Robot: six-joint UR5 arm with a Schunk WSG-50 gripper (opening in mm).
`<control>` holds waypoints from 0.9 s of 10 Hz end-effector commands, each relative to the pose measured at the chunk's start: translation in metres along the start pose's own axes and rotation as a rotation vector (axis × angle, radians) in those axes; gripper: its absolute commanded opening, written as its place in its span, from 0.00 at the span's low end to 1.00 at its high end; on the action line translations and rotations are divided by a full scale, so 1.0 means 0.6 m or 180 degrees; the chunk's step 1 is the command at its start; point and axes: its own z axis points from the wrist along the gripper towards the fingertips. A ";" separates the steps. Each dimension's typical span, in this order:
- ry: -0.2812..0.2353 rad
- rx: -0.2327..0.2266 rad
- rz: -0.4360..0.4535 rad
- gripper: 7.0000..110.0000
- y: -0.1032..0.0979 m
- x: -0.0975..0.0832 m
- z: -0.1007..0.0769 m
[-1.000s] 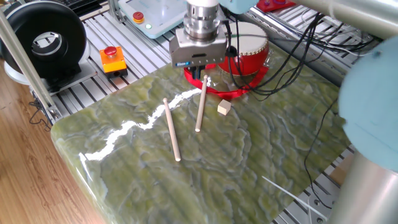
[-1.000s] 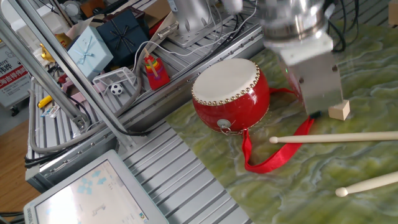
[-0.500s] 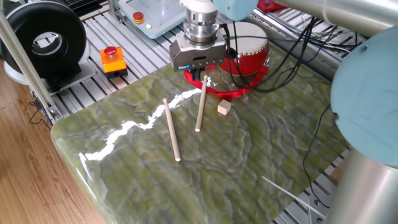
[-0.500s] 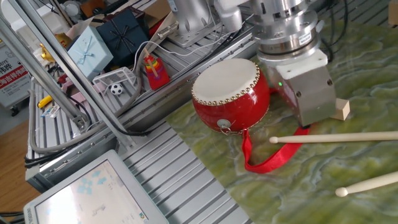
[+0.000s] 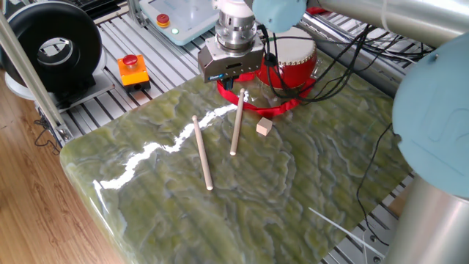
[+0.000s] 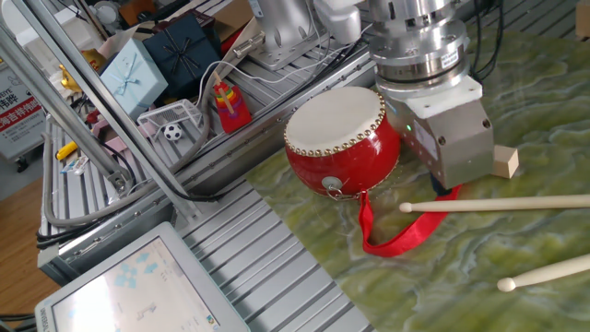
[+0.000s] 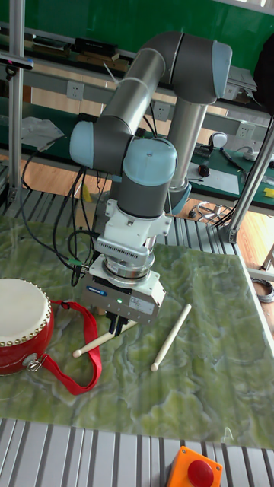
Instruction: Play the drum
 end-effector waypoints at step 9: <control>0.0651 0.0156 0.0812 0.00 -0.029 0.110 0.002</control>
